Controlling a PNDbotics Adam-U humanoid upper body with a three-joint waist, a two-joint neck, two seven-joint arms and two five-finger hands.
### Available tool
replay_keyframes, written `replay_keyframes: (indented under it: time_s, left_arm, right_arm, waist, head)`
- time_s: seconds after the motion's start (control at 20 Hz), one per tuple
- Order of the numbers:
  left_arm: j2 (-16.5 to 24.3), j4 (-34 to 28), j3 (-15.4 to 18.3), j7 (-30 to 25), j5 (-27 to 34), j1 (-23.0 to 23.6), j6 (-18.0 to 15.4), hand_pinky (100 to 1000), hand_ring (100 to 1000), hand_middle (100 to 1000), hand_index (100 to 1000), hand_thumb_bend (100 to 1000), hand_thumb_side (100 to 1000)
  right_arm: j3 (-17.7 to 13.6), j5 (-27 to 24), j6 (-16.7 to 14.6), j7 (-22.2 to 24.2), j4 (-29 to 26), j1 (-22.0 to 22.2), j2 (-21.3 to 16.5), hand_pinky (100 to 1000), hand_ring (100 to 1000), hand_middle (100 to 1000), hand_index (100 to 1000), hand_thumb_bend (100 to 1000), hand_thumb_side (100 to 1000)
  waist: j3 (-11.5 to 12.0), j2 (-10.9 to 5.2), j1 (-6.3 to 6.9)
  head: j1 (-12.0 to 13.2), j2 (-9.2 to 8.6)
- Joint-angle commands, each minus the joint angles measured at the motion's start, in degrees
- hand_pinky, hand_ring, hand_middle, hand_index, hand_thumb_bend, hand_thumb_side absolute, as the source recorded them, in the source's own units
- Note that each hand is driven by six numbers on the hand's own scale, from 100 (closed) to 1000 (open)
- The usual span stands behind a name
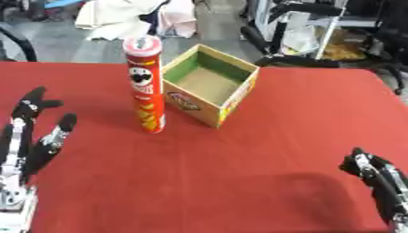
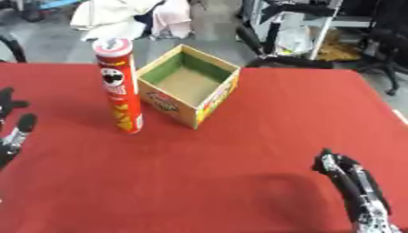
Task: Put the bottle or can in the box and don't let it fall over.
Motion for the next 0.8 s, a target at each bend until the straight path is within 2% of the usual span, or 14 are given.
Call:
replay_keyframes:
  time_s: [0.05,0.4,0.8]
  left_arm:
    - [2.43,1.68,-0.92,0.86,-0.45,-2.79,0.55,1000,994,917,697,716,707]
    - [3.96,10.85,-3.24,2.04,2.00,-11.73,1.06,1000,999,921,707,713,714]
    - [5.16,21.55,-5.04,1.19,1.64,-20.31,0.15,1000,1000,926,722,717,729]
  right_arm:
    - [0.09,-0.05,-0.02,0.17,-1.06,-0.52,-1.18,804,631,531,561,100,580]
    - [0.26,-0.03,-0.10,0.35,-0.85,-0.47,-1.35,804,631,531,561,100,576]
    - [0.47,-0.07,-0.08,0.58,-0.75,-0.36,-1.28,804,631,531,561,100,581]
  waist:
    - [0.03,-0.52,0.17]
    - [-0.55,-0.66,0.05]
    - [-1.70,-0.77,0.08]
  head:
    - [0.39,-0.43]
    - [0.66,-0.55]
    - [1.28,-0.15]
